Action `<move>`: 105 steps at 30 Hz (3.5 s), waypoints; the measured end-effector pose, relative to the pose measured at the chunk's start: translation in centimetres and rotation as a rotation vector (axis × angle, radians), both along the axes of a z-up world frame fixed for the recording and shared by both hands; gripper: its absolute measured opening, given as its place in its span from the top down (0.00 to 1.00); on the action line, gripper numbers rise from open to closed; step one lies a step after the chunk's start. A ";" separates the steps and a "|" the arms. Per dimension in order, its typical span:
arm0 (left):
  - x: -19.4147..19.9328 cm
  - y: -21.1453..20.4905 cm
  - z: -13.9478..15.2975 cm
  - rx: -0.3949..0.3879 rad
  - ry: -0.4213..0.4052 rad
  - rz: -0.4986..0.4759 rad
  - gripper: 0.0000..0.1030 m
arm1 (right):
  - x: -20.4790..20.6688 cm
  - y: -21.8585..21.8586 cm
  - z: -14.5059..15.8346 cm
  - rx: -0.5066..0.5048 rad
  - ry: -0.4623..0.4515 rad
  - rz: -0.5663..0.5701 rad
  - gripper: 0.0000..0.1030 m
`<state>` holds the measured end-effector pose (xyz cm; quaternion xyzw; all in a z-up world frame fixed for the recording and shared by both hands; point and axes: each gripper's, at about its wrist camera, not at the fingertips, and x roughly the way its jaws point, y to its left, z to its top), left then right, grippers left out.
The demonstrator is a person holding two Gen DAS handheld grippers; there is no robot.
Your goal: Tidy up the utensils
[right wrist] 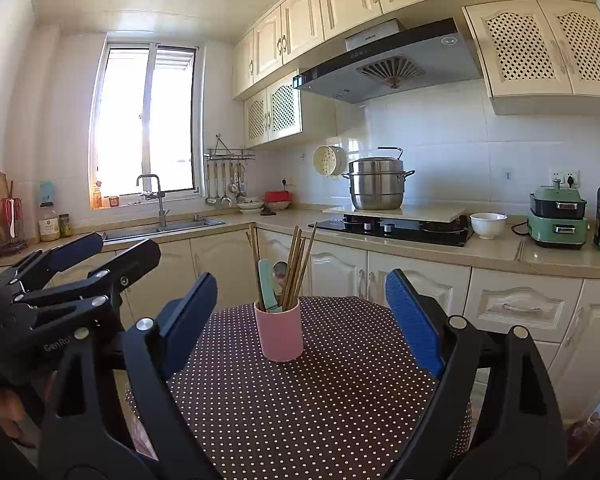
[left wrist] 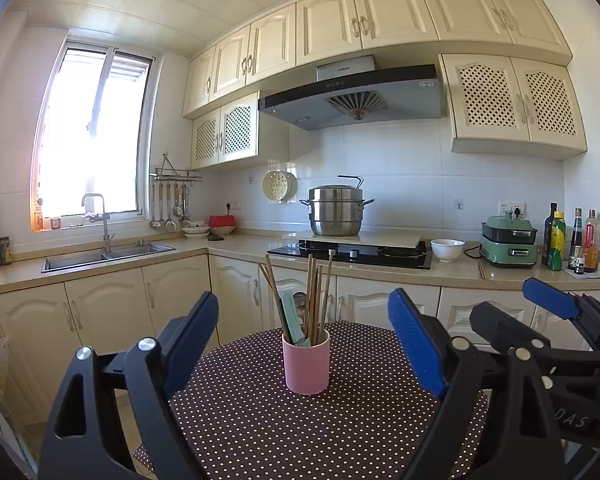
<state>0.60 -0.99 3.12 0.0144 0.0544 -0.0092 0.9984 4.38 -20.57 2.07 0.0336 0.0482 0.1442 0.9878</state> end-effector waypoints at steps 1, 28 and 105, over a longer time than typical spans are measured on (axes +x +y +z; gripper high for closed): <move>0.0 0.0 0.0 0.000 0.000 -0.001 0.17 | 0.0 0.0 0.0 0.001 0.001 0.000 0.18; 0.3 0.0 -0.1 0.002 0.000 0.004 0.17 | 0.2 0.1 -0.1 0.001 0.013 0.009 0.18; 1.8 0.5 -1.3 0.005 0.034 -0.001 0.17 | 1.4 -0.1 -1.4 0.005 0.062 0.015 0.16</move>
